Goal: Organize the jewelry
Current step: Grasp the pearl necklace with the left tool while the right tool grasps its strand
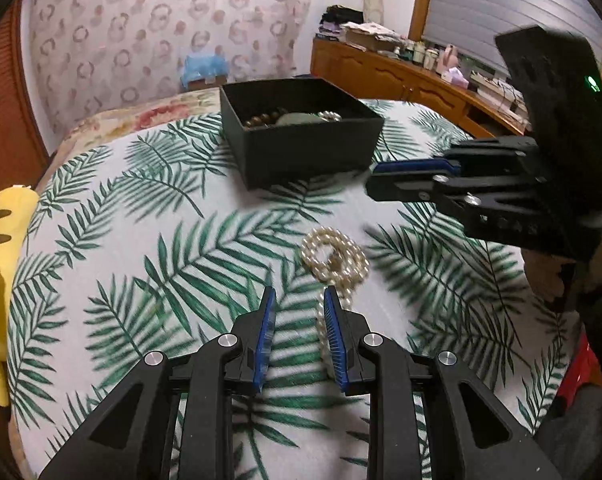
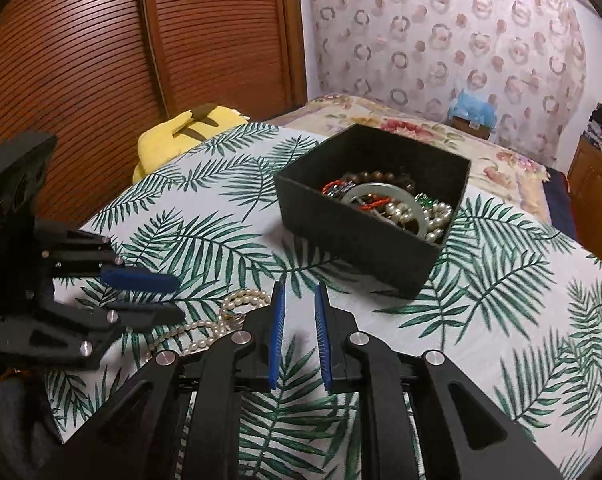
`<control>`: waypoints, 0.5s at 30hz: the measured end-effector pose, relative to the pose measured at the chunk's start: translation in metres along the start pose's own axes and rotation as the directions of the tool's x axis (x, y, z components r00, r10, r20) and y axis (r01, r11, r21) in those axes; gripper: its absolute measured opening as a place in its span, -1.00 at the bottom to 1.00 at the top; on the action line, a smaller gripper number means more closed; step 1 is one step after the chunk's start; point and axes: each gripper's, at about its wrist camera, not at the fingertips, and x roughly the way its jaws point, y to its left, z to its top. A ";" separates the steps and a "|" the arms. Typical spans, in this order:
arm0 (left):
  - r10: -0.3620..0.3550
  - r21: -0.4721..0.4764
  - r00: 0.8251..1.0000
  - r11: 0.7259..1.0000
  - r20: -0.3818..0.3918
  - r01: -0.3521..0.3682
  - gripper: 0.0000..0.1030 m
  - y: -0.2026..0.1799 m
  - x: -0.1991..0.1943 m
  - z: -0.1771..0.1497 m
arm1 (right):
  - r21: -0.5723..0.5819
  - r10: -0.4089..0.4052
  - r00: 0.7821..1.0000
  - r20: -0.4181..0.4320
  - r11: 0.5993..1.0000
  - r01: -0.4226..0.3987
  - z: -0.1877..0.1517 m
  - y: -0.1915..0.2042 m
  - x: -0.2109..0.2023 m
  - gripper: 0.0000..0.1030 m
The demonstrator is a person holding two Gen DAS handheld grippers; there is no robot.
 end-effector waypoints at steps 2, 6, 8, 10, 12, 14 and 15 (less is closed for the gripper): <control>-0.001 0.004 1.000 1.000 -0.005 0.001 -0.55 -0.003 0.001 -0.004 | -0.004 0.008 1.000 -0.017 1.000 -0.008 0.000 0.002 0.006 -0.67; 0.001 0.012 1.000 1.000 -0.018 -0.001 -0.55 -0.006 0.001 -0.008 | -0.023 0.025 0.998 -0.050 0.999 -0.026 0.001 0.011 0.018 -0.67; 0.002 0.015 1.000 1.000 -0.024 -0.002 -0.55 -0.006 0.002 -0.010 | -0.036 0.032 0.998 -0.062 0.999 -0.034 0.001 0.014 0.023 -0.67; 0.006 0.013 1.000 1.000 -0.026 -0.006 -0.55 -0.005 0.002 -0.012 | -0.048 0.021 0.996 -0.081 0.999 -0.025 0.001 0.017 0.029 -0.67; 0.008 0.010 1.000 1.000 -0.025 -0.008 -0.55 -0.003 0.002 -0.012 | -0.057 0.007 0.995 -0.098 0.998 -0.013 0.000 0.018 0.035 -0.68; 0.018 0.011 1.000 1.000 -0.026 -0.018 -0.55 -0.003 0.002 -0.012 | -0.057 0.003 0.995 -0.096 0.998 -0.009 0.001 0.017 0.035 -0.68; 0.017 0.009 1.000 1.000 -0.026 -0.017 -0.55 -0.002 0.002 -0.012 | -0.058 -0.005 0.995 -0.099 0.998 -0.001 0.002 0.016 0.036 -0.68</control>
